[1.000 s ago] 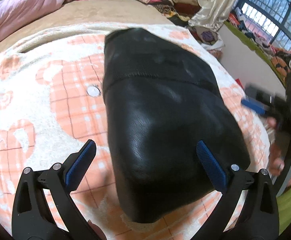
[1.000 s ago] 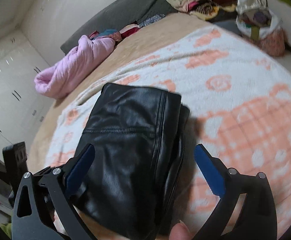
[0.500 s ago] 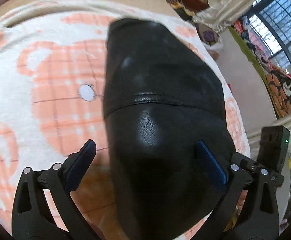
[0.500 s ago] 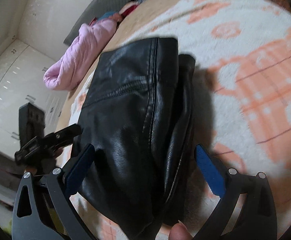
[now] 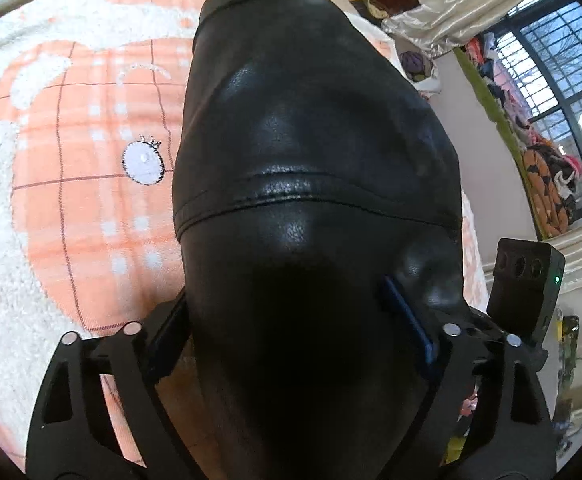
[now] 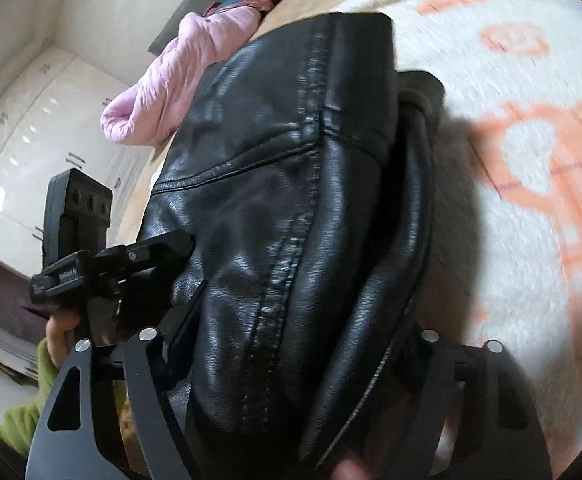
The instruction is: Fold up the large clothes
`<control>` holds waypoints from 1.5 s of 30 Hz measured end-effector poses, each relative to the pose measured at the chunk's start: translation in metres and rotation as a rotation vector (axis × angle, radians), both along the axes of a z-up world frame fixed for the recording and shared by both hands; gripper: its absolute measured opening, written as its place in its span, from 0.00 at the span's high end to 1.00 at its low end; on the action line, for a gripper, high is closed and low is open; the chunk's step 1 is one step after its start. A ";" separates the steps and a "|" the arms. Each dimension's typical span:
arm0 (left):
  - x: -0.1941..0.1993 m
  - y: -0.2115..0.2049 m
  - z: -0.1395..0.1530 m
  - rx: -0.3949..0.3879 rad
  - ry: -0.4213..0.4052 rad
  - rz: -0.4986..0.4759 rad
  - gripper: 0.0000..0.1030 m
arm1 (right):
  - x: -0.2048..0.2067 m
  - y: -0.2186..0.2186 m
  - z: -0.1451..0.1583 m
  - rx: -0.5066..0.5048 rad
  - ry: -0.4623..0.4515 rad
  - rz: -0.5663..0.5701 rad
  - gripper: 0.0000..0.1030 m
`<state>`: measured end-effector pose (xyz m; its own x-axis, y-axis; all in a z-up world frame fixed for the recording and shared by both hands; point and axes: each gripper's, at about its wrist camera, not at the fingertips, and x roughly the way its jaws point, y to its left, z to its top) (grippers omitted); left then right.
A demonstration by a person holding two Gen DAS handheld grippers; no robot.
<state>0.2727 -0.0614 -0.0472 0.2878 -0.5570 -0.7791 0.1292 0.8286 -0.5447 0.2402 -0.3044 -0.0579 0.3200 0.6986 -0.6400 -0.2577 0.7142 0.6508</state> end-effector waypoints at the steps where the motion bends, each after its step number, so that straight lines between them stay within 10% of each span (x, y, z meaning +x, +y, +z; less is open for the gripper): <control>1: 0.000 0.000 0.001 -0.008 -0.002 0.005 0.25 | -0.002 0.003 0.004 -0.011 -0.021 0.006 0.33; 15: -0.020 0.072 0.013 0.036 -0.041 0.208 0.30 | 0.011 0.086 0.019 -0.148 -0.215 0.152 0.37; 28: -0.017 0.058 0.021 0.075 -0.057 0.191 0.24 | 0.006 0.073 0.021 -0.270 -0.190 0.062 0.08; 45: -0.025 0.064 0.026 0.085 -0.064 0.214 0.20 | -0.036 0.027 0.026 -0.254 -0.187 -0.091 0.04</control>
